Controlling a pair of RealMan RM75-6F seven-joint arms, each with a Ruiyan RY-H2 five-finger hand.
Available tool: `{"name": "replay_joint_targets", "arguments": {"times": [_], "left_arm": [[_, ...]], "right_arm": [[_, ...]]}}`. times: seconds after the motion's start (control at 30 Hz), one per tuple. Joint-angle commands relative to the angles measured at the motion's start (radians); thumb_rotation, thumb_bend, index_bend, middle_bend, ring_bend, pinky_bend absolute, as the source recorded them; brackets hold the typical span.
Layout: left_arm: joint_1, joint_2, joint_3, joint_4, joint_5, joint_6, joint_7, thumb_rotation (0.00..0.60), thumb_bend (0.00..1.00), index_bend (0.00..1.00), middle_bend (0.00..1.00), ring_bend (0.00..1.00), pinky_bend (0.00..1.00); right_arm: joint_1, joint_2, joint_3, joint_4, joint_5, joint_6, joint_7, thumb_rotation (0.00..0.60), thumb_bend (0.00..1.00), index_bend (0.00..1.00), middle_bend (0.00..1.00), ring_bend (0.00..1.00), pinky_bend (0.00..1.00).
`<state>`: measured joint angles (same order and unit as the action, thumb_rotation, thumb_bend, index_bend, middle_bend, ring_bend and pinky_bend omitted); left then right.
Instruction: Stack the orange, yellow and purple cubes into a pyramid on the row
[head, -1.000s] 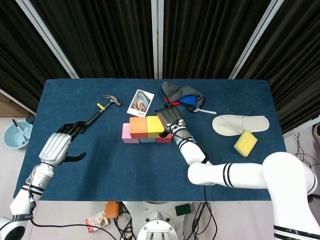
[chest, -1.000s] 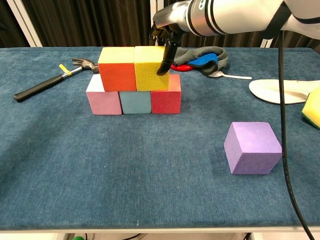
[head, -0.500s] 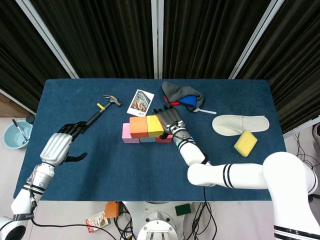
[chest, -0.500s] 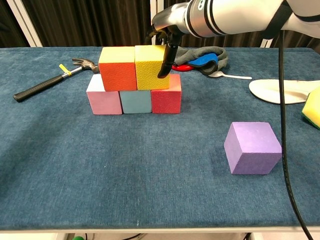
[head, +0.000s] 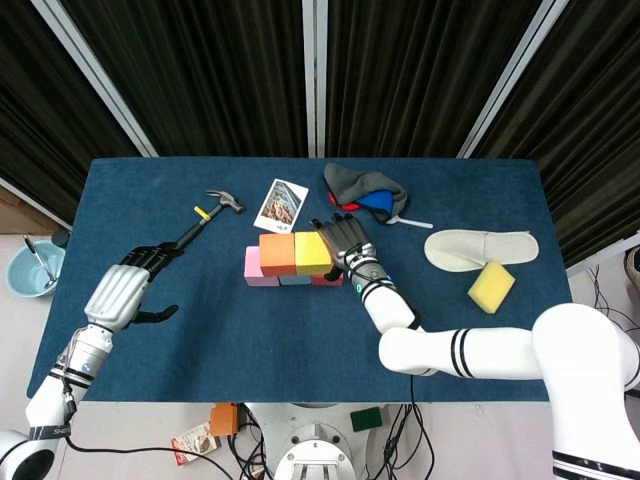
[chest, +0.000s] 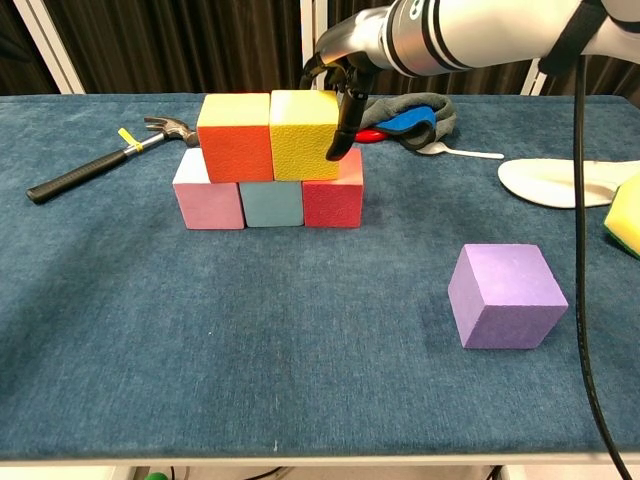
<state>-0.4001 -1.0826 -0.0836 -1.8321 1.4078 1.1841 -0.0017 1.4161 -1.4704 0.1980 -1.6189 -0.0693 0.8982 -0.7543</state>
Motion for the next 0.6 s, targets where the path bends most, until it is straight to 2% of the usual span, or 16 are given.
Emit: {"name": "replay_joint_targets", "arguments": {"times": [0.03,0.5,0.6], "left_arm": [[0.000,0.000,0.000,-0.001,-0.001,0.000,0.002,0.597,0.17,0.17,0.12,0.14,0.14],[-0.001,0.000,0.000,0.000,-0.003,-0.001,0.000,0.595,0.17,0.17,0.12,0.14,0.14],[0.000,-0.002,0.000,0.003,-0.004,0.000,0.001,0.597,0.17,0.17,0.12,0.14,0.14]], "right_arm": [[-0.001,0.001,0.003,0.000,-0.001,-0.001,0.004,0.561,0.16,0.13,0.28,0.09,0.15],[-0.002,0.000,0.004,0.008,0.005,-0.015,0.012,0.562,0.16,0.13,0.28,0.09,0.15],[-0.003,0.001,0.003,0.008,-0.003,-0.008,0.012,0.561,0.16,0.10,0.24,0.09,0.14]]}}
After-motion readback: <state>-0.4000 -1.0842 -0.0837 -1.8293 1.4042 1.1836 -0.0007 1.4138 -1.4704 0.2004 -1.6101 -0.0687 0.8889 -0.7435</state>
